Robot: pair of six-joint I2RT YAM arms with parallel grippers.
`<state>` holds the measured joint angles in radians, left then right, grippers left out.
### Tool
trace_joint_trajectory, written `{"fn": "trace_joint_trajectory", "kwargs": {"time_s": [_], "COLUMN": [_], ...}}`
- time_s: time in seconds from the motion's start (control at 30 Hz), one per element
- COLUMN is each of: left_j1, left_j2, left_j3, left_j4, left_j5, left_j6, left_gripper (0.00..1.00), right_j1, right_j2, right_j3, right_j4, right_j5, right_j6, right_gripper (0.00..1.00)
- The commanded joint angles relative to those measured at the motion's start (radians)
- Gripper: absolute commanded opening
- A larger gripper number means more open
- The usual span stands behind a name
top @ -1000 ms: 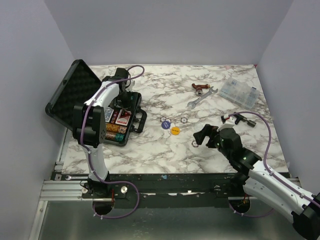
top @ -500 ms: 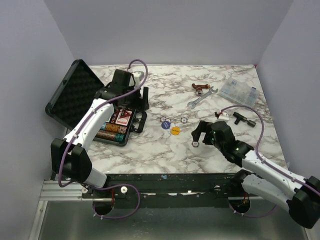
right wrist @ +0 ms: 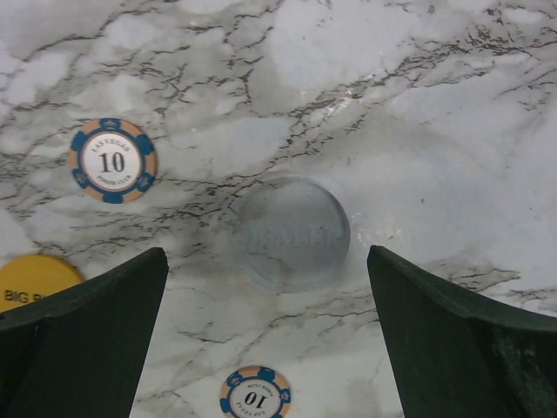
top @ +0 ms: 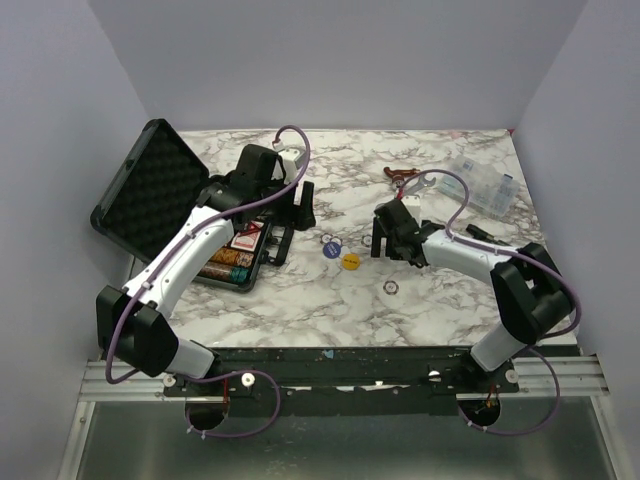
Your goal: Pack up texas hold em set
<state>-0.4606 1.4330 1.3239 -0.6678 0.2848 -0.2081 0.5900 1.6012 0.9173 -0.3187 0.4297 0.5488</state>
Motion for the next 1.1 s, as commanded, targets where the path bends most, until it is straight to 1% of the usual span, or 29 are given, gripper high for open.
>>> {"fn": "trace_joint_trajectory", "kwargs": {"time_s": [0.0,0.17,0.23,0.37,0.43,0.5,0.6,0.67,0.73,0.83,0.93,1.07], "left_j1": [-0.016,-0.019,-0.021,-0.023,-0.022,-0.023,-0.023,-0.023,-0.023,-0.023,-0.023,-0.022], "left_j2": [-0.05,-0.046,-0.049,-0.042,-0.05,-0.047,-0.033,-0.033,-0.026,-0.014,-0.012,0.011], "left_j3": [-0.012,-0.002,-0.012,0.004,-0.008,-0.007,0.009,0.0,0.006,0.016,0.003,0.013], "left_j4": [0.028,0.023,0.033,0.013,0.024,0.023,0.003,0.011,0.005,-0.007,0.004,-0.009], "left_j5": [-0.001,0.034,0.04,0.034,0.028,0.017,0.014,0.013,0.007,0.003,0.001,-0.004], "left_j6": [-0.007,-0.017,-0.02,-0.015,-0.013,-0.012,-0.005,-0.005,-0.002,0.001,-0.001,0.004], "left_gripper": [0.78,0.78,0.78,0.78,0.78,0.78,0.78,0.78,0.78,0.78,0.78,0.78], "right_j1": [-0.037,-0.076,-0.076,-0.076,-0.076,-0.076,-0.073,-0.063,-0.036,0.03,0.117,0.209], "right_j2": [0.022,0.049,0.074,0.11,0.125,0.135,0.14,0.137,0.124,0.112,0.13,0.13], "right_j3": [0.024,-0.001,0.005,0.015,0.024,0.027,0.014,0.003,-0.019,-0.058,-0.033,-0.01], "right_j4": [-0.042,0.011,0.012,0.024,0.013,0.004,0.008,0.001,0.012,0.08,0.087,0.141], "right_j5": [0.055,0.001,-0.005,-0.042,-0.065,-0.077,-0.112,-0.149,-0.184,-0.255,-0.287,-0.324], "right_j6": [0.007,-0.01,-0.025,-0.057,-0.063,-0.061,-0.054,-0.028,0.009,0.05,0.1,0.091], "right_gripper": [1.0,0.99,0.93,0.86,0.85,0.83,0.75,0.72,0.7,0.69,0.68,0.69]}}
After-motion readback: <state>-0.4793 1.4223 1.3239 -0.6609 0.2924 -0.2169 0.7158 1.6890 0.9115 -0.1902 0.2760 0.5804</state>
